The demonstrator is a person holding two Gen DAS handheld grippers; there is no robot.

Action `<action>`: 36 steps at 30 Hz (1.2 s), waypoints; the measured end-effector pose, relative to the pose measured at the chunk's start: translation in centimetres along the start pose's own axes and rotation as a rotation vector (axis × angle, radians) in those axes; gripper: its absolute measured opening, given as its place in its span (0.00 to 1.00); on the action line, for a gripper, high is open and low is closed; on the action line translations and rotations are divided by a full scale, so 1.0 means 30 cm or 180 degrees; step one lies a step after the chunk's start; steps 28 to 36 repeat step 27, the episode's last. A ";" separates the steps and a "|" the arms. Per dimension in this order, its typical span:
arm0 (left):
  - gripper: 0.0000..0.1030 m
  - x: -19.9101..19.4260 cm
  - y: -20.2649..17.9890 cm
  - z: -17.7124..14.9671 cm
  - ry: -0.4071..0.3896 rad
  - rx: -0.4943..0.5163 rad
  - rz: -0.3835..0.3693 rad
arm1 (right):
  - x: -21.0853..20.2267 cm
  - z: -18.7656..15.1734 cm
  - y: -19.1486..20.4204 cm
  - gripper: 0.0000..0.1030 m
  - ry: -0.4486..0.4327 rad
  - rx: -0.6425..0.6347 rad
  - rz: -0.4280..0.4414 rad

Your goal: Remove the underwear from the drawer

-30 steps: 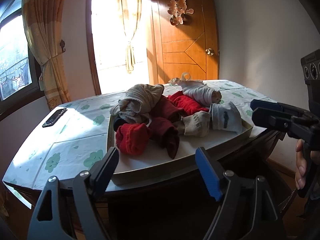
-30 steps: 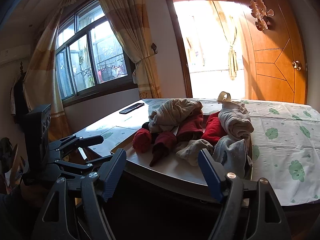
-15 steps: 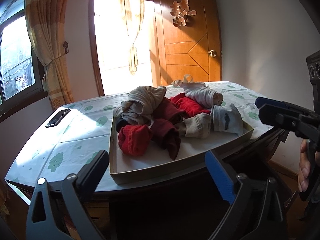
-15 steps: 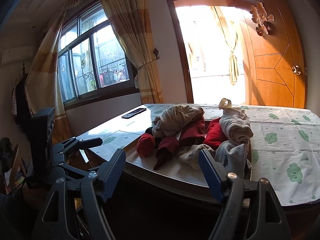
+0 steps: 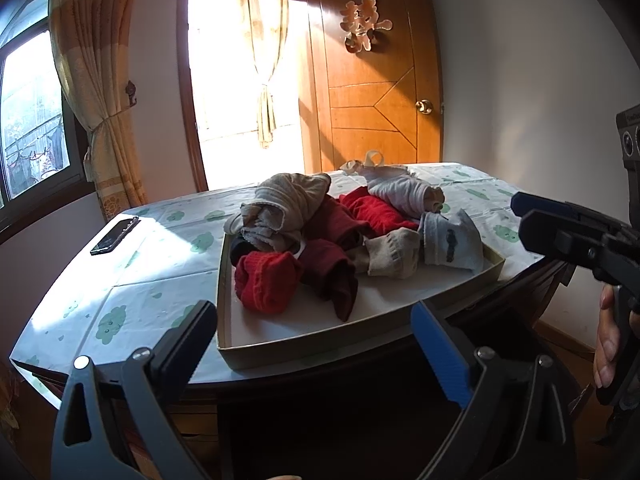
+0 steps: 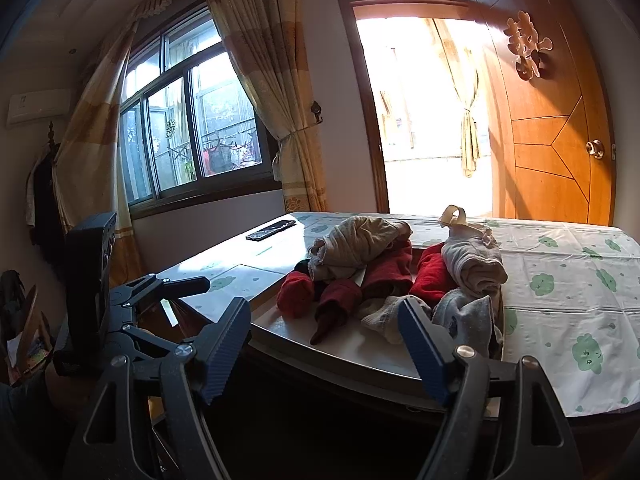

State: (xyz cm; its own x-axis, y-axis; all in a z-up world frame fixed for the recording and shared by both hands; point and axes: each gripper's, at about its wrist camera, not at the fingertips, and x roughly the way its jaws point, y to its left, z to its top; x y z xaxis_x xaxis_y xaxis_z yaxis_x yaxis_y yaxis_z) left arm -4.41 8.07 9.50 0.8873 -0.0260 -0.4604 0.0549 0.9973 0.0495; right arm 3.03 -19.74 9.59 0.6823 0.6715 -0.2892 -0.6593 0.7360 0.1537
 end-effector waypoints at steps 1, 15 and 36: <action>0.98 0.001 0.001 0.001 0.0003 -0.0011 0.0008 | -0.001 0.001 0.000 0.76 -0.0002 0.0000 0.0000; 1.00 0.018 -0.010 -0.005 0.0076 -0.0014 0.0098 | -0.009 0.003 0.009 0.77 -0.0022 -0.0035 0.0017; 1.00 0.016 -0.008 -0.022 0.0029 -0.0021 0.0053 | 0.004 -0.022 0.008 0.77 0.0034 -0.0024 0.0023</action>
